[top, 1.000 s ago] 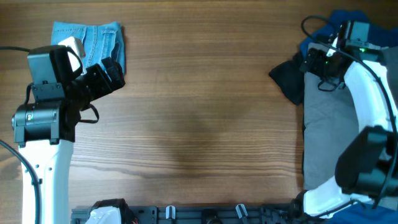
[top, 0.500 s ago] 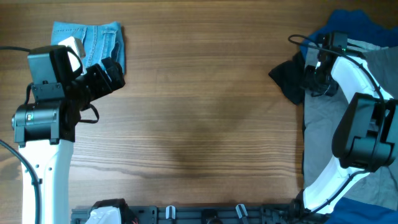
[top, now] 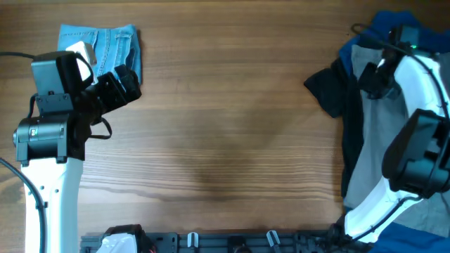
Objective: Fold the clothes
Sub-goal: 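Grasp the grey shorts with the right gripper and drag them leftward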
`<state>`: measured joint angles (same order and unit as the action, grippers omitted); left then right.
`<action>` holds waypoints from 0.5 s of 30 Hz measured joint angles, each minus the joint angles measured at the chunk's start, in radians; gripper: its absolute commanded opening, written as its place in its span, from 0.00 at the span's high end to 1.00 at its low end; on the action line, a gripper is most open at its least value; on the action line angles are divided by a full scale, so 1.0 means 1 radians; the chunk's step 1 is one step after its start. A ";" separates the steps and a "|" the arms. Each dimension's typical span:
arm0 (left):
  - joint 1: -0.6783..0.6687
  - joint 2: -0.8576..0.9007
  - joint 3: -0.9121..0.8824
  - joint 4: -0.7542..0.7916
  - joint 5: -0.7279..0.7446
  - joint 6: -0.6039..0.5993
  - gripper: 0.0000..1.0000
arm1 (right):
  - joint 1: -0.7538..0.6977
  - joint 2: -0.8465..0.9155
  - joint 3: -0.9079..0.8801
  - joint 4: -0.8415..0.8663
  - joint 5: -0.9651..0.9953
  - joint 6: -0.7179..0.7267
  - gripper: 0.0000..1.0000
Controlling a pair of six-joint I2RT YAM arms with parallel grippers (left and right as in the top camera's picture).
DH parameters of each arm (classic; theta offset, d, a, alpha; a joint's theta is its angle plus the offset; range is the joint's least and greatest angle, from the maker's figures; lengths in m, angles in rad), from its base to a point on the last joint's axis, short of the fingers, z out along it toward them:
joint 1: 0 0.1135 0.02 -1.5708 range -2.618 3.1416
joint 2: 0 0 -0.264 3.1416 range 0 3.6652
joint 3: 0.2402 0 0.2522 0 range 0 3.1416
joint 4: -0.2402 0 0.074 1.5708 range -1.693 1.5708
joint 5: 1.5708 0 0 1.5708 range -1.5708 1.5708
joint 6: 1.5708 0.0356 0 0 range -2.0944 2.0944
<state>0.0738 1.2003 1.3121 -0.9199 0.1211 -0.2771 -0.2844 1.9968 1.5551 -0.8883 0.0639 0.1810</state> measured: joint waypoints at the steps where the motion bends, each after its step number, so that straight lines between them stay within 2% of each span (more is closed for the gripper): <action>1: 0.000 0.000 0.000 0.003 -0.021 0.007 0.00 | -0.011 -0.012 0.038 -0.025 -0.068 -0.061 0.96; 2: 0.000 -0.002 0.000 0.008 -0.039 0.011 0.00 | -0.016 -0.034 0.081 -0.056 -0.132 -0.116 0.96; 7: 0.000 -0.044 0.000 0.050 -0.104 0.021 0.00 | 0.033 -0.172 0.237 -0.158 -0.312 -0.210 0.96; 11: 0.000 -0.123 0.000 0.082 -0.132 0.032 0.00 | 0.291 -0.311 0.281 -0.189 -0.432 -0.233 0.94; 12: 0.000 -0.139 0.000 0.087 -0.143 0.036 0.00 | 0.447 -0.321 0.285 -0.201 -0.454 -0.236 0.83; 13: 0.000 -0.170 0.002 0.092 -0.151 0.037 0.00 | 0.536 -0.318 0.285 -0.206 -0.471 -0.240 0.65; 14: 0.000 -0.189 0.002 0.096 -0.163 0.039 0.00 | 0.678 -0.299 0.284 -0.218 -0.509 -0.238 0.57; 15: 0.000 -0.204 0.002 0.097 -0.175 0.040 0.00 | 0.764 -0.289 0.284 -0.228 -0.506 -0.242 0.54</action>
<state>0.0738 0.9966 1.3144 -0.8234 -0.0540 -0.2371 0.4793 1.7081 1.8389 -1.1164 -0.4419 -0.0612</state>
